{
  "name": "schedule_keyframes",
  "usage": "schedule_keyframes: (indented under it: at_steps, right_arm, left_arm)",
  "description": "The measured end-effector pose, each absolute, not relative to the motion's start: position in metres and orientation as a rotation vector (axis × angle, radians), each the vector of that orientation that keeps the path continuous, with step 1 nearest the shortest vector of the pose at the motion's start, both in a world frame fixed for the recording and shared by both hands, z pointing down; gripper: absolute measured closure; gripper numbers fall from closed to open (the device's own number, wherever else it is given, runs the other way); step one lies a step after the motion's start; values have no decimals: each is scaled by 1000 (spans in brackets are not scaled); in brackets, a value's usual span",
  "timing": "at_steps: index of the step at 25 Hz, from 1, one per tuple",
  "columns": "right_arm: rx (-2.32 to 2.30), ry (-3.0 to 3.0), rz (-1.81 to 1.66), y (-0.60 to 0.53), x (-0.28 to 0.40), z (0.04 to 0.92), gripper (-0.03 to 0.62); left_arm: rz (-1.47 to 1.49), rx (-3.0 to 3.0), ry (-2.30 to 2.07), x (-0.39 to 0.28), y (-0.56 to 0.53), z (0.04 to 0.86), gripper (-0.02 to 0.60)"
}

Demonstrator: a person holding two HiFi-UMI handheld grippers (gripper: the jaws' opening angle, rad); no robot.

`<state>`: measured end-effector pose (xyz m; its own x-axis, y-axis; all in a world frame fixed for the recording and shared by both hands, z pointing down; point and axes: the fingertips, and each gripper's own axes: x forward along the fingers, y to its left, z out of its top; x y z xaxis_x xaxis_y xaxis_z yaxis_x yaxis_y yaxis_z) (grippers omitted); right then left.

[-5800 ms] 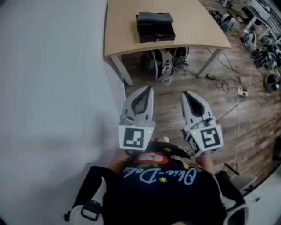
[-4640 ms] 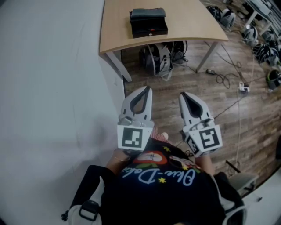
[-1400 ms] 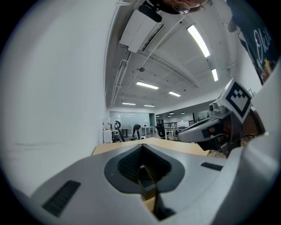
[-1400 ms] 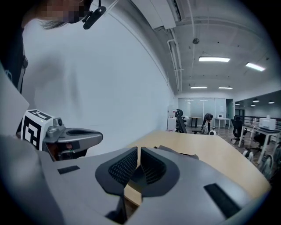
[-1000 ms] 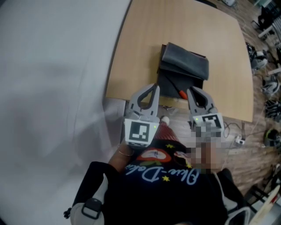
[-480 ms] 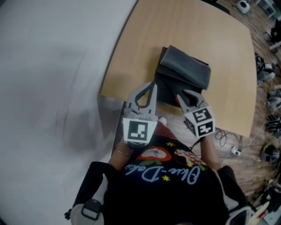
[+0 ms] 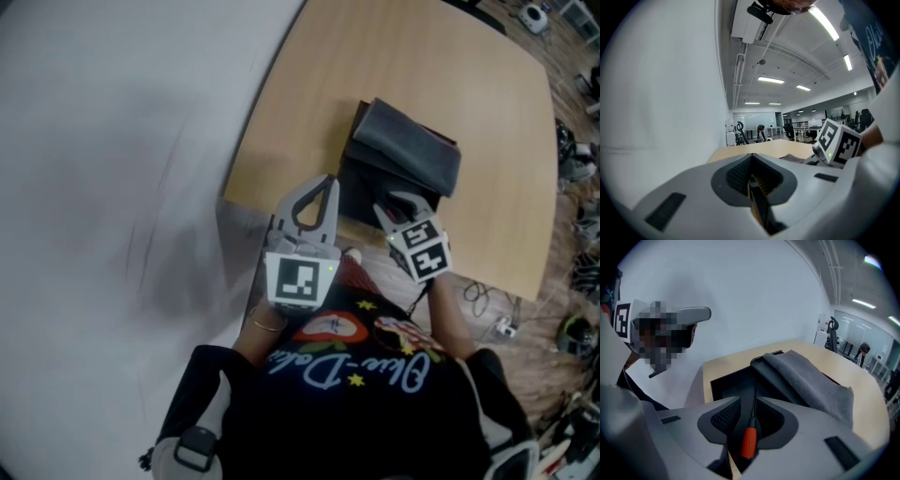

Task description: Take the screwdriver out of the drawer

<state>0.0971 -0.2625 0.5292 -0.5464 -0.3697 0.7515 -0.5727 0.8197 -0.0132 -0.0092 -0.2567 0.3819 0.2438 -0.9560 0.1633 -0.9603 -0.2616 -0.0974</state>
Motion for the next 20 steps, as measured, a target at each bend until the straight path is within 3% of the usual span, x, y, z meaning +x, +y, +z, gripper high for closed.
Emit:
schedule_keyframes:
  at_steps: [20]
  right_arm:
    - [584,-1956,401,-265,94,586,493]
  left_arm:
    - [276,2373,-1934,-71,-265,386,581]
